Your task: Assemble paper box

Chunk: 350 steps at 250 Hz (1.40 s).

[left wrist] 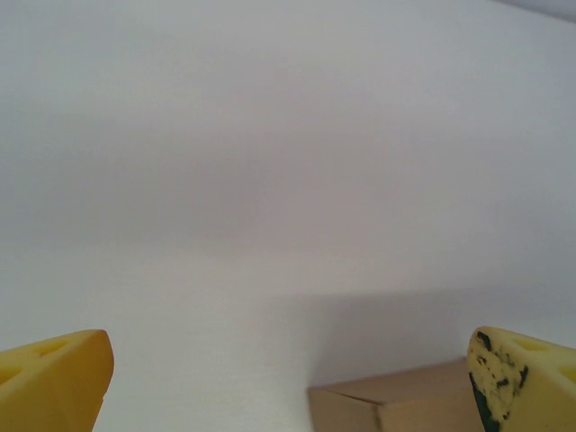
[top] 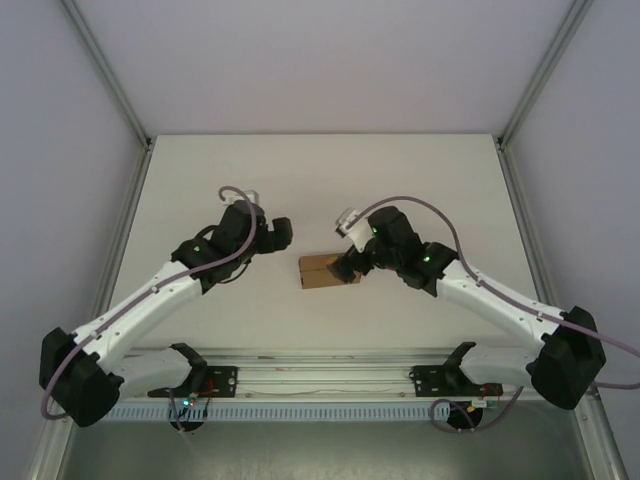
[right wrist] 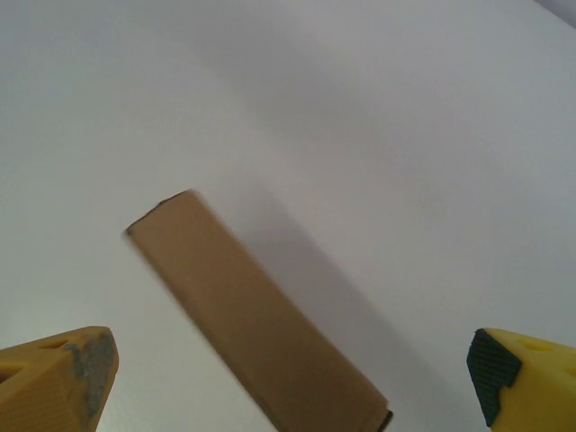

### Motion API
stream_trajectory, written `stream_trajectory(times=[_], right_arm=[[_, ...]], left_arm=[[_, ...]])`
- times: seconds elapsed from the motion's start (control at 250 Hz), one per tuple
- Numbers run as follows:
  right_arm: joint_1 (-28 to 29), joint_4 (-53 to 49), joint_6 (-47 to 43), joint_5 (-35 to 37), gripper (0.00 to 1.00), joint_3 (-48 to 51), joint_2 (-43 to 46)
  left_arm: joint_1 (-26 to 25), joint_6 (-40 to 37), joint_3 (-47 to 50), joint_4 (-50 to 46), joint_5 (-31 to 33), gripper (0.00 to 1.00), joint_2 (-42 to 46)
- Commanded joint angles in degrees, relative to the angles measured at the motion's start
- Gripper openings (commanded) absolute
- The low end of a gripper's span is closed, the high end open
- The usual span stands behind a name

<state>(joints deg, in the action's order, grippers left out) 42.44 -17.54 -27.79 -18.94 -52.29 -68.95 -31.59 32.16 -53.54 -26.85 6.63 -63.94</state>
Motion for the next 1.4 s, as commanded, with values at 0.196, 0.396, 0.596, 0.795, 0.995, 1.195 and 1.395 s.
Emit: stream_trajectory(times=[0.196,0.396,0.596,0.795,0.995,1.195,1.395], right_arm=[[-0.06,-17.86,-35.58,-7.15,1.00,-11.76,-12.88],[-0.05,-24.91,-38.74,-2.31,0.97,-19.94,-22.76],[1.21,-25.81,-37.97,2.38,0.85,-22.95,-29.54],[3.15,-25.97,-36.29,8.00,0.65,-24.96,-34.65],[4.09,-20.64,-34.44,12.58,0.50,-23.24,-33.56],[4.45,-11.84,-33.29,20.21,0.43,-20.21,-30.45],[4.64,2.54,-35.16,30.15,0.46,-14.48,-30.28]], left_arm=[[3.95,1.00,5.58,-8.00,6.50,1.00,7.99],[4.52,2.88,8.71,-9.68,7.72,1.00,11.68],[4.80,3.66,10.34,-9.56,8.00,1.00,13.40],[4.85,3.29,11.71,-8.71,6.62,1.00,13.36],[4.96,3.34,12.43,-8.40,6.20,1.00,13.93],[4.93,3.50,12.84,-8.16,6.64,1.00,14.66],[4.92,3.93,13.98,-7.17,6.46,1.00,15.55]])
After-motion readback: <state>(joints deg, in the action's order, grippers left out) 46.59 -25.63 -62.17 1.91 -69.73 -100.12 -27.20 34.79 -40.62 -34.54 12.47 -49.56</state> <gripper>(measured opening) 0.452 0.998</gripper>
